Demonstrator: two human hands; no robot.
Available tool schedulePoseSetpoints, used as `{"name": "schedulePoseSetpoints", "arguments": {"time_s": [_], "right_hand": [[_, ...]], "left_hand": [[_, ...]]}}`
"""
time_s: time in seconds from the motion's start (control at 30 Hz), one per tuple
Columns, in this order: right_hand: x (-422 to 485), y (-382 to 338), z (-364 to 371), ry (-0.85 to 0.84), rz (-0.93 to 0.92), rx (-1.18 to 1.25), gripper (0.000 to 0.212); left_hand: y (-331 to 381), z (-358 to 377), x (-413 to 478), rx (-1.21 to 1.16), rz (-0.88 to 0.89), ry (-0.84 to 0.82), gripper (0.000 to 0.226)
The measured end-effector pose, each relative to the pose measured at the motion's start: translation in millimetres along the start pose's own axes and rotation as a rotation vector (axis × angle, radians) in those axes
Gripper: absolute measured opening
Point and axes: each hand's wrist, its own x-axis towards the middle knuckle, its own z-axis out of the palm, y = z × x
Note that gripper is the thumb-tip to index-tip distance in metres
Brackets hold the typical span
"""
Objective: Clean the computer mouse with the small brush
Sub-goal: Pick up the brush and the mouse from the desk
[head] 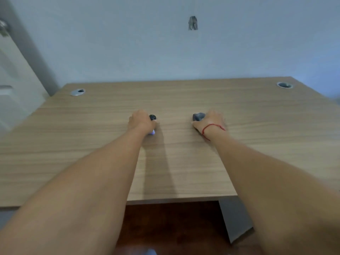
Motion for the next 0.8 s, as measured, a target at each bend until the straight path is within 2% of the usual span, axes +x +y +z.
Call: {"name": "schedulePoseSetpoints", "arguments": {"time_s": [0.07,0.13,0.23,0.33,0.43,0.53,0.67,0.8], "right_hand": [[-12,4,3,0.023,-0.009,0.086,0.025],[-24,8,14,0.061,-0.012,0.184,0.019],[-48,16,28,0.059,-0.052,0.23,0.045],[-77,18,30,0.03,-0.083,0.264,0.048],[-92,15,34,0.01,-0.127,0.308,0.046],[-100,16,41,0.039,-0.188,0.347,0.055],[-108,17,44,0.05,-0.222,0.329,0.056],[-110,17,48,0.069,-0.275,0.314,0.059]], "left_hand": [[-2,3,-6,-0.072,-0.019,-0.007,0.034],[-9,9,-16,-0.145,-0.017,-0.012,0.025],[-15,17,-37,-0.267,0.007,0.018,0.022],[-18,13,-64,-0.326,0.021,0.062,0.007],[-20,5,-79,-0.361,-0.009,0.114,0.02],[-22,0,-89,-0.405,-0.021,0.153,0.006],[-28,-11,-84,-0.528,0.018,0.22,0.019],[-26,-18,-87,-0.628,0.07,0.222,0.017]]}}
